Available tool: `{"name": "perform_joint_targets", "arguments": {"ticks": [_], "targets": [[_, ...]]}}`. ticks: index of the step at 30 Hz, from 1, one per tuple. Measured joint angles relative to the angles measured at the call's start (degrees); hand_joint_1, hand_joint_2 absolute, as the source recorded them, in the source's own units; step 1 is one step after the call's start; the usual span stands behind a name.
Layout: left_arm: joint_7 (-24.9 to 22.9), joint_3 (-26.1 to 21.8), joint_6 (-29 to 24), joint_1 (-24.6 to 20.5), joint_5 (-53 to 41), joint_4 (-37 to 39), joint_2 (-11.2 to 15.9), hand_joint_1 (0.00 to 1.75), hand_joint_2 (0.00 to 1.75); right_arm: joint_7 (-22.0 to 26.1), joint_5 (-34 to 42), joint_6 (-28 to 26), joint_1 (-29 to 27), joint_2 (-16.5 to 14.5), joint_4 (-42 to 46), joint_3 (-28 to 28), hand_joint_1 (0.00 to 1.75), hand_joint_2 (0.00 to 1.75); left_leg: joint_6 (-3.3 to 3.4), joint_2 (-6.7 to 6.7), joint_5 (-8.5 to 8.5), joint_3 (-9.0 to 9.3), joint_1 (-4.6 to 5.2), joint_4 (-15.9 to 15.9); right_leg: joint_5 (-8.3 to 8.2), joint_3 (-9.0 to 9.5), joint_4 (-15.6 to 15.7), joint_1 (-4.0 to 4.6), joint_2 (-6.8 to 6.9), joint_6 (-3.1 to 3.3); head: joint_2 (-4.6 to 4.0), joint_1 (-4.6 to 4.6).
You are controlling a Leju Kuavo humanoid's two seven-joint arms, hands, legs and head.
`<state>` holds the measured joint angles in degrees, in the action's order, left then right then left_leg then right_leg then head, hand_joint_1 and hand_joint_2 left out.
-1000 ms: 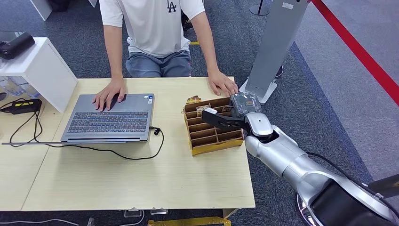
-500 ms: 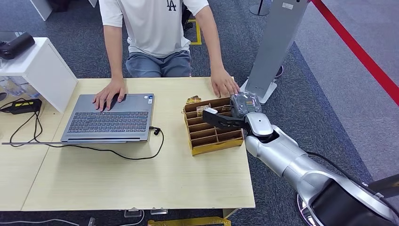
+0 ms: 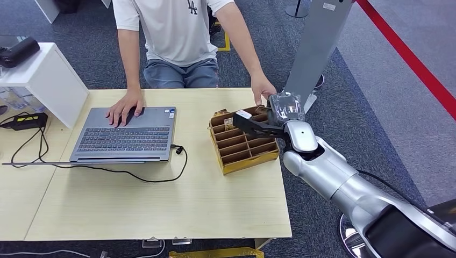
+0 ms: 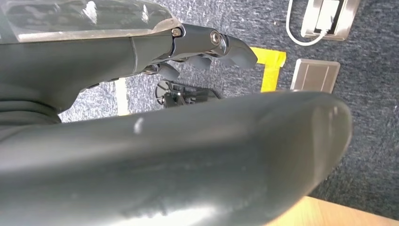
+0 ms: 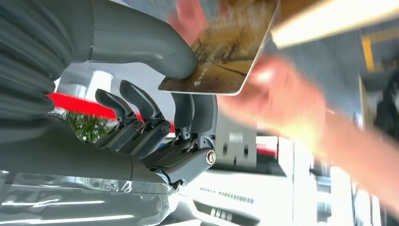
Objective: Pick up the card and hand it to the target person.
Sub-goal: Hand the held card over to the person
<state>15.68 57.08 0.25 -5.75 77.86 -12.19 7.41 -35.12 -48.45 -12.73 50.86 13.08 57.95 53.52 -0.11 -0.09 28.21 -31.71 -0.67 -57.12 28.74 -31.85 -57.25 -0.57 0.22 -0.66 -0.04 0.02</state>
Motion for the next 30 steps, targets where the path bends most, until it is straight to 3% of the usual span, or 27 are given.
{"name": "perform_joint_targets", "arguments": {"ticks": [7,13,14,17,18,24,28,30], "targets": [[0.0,0.0,-0.4,0.4,0.7,0.0,0.0,0.0,0.0,-1.4,-5.5,-3.2,-2.1,3.5,15.0,-4.3,1.68,1.75,0.0,0.0,0.0,0.03,0.0,0.0,0.0,0.01,0.0,0.0,-0.01,0.0,0.0,-0.05],[0.0,0.0,-0.4,0.5,0.7,0.0,-0.1,0.0,0.0,0.1,-8.5,-3.7,-6.6,4.7,23.7,-7.3,1.68,1.75,0.0,0.0,0.0,-0.01,0.0,0.0,0.0,0.0,0.0,0.0,-0.01,0.0,0.0,-0.03],[0.0,0.0,-0.4,0.5,0.6,0.0,-0.1,0.0,0.0,0.4,-8.7,-3.7,-7.2,4.8,24.5,-7.7,1.36,1.75,0.01,0.0,0.01,-0.02,0.0,0.0,0.01,0.0,0.0,0.0,-0.01,0.0,0.0,-0.01],[0.0,-0.1,-0.2,0.5,0.5,0.0,-0.1,0.0,0.0,1.2,-9.2,-3.7,-8.9,4.8,26.1,-8.8,0.13,1.75,0.01,0.0,0.01,-0.04,0.0,0.0,0.01,-0.01,0.0,0.0,0.0,0.0,0.0,0.03],[0.0,-0.1,-0.1,0.5,0.4,0.0,-0.1,0.0,0.0,1.5,-9.4,-3.8,-9.5,4.8,26.5,-9.0,0.03,1.75,0.01,0.0,0.01,-0.04,0.0,0.0,0.01,-0.01,0.0,0.0,0.0,0.0,0.0,0.03],[0.2,-0.1,0.5,0.4,0.0,0.0,-0.2,0.0,0.0,7.1,-5.6,-8.7,-13.0,4.8,27.9,-10.9,0.0,1.75,0.01,0.0,0.01,-0.03,0.0,0.0,0.01,0.0,0.0,0.0,0.0,0.0,-0.01,-0.03],[0.5,-0.2,0.0,0.4,0.6,0.0,-0.2,0.0,0.0,18.9,8.8,-16.4,-16.9,4.3,28.3,-13.1,0.0,1.75,0.01,-0.01,0.01,-0.03,0.0,0.0,0.01,0.02,0.0,0.0,0.0,0.0,-0.01,-0.05],[0.5,-0.3,-0.4,0.4,0.9,0.0,-0.3,0.0,0.0,26.4,20.7,-18.3,-19.0,3.8,28.3,-14.3,0.0,1.75,0.01,-0.01,0.01,-0.02,0.0,0.0,0.01,0.02,0.0,0.0,0.0,0.0,-0.01,-0.02]]}}
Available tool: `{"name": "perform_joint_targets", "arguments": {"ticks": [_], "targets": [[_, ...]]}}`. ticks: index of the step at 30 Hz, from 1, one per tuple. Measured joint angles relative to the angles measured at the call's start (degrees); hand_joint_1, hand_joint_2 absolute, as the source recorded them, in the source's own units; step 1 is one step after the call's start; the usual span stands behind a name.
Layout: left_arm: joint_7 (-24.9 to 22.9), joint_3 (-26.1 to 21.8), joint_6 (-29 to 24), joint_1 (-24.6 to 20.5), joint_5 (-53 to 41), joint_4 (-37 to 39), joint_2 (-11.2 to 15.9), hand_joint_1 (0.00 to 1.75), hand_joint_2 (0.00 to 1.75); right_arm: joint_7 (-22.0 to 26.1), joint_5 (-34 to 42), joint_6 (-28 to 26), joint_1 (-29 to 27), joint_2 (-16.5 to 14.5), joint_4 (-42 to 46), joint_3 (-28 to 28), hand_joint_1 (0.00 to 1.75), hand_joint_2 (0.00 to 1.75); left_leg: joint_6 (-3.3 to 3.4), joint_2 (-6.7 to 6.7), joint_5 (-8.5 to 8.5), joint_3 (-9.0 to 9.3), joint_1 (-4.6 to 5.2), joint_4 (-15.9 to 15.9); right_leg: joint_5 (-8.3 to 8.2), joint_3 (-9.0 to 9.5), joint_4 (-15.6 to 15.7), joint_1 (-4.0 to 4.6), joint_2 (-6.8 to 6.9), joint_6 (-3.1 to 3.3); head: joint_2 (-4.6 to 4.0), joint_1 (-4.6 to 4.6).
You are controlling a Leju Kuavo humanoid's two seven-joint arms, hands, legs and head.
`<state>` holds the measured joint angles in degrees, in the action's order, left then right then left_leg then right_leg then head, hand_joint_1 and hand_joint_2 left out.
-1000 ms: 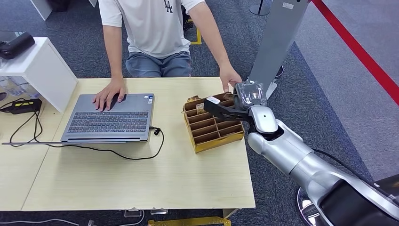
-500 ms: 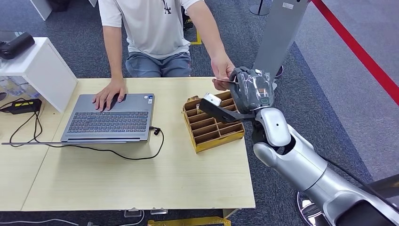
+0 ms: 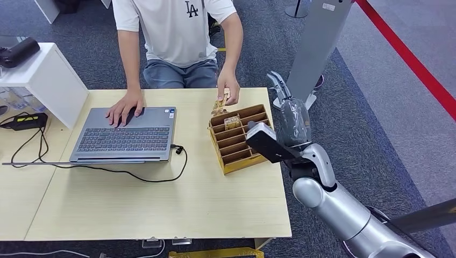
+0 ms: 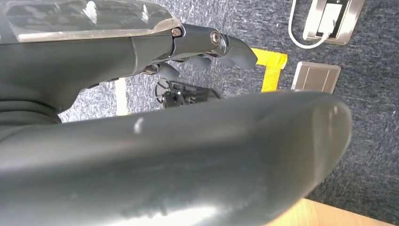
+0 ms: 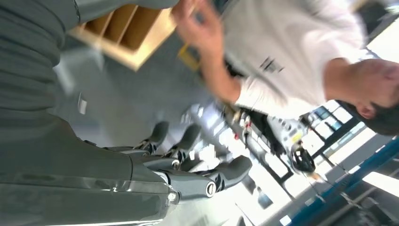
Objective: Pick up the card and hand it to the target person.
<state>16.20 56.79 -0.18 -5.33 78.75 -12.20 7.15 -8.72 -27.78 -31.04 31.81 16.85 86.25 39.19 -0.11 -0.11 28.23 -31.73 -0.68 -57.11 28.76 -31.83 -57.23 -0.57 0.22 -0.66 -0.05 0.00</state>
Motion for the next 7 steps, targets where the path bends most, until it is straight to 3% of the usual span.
{"name": "perform_joint_targets", "arguments": {"ticks": [2,4,7], "targets": [[0.0,0.0,-0.5,0.0,0.3,0.0,0.0,0.0,0.0,8.0,16.0,-0.4,-2.7,-0.6,-0.1,-1.4,0.0,1.75,0.0,0.0,0.0,0.0,0.0,0.0,0.0,0.0,0.0,0.0,0.0,0.0,0.0,0.04],[0.0,-0.1,-0.9,0.0,0.6,0.0,0.0,0.0,0.0,12.8,28.2,0.4,-5.3,-1.1,-0.5,-2.4,0.0,1.75,0.0,-0.01,0.0,-0.02,0.0,0.0,0.0,-0.01,0.0,0.0,0.0,0.0,0.0,0.04],[-0.1,-0.1,-1.3,0.0,1.0,0.0,0.0,0.0,0.0,13.8,34.6,2.0,-7.7,-1.5,-1.3,-3.0,0.0,1.75,0.0,-0.01,0.0,-0.02,0.0,0.0,0.01,-0.02,0.0,0.0,0.0,0.0,0.01,-0.01]]}}
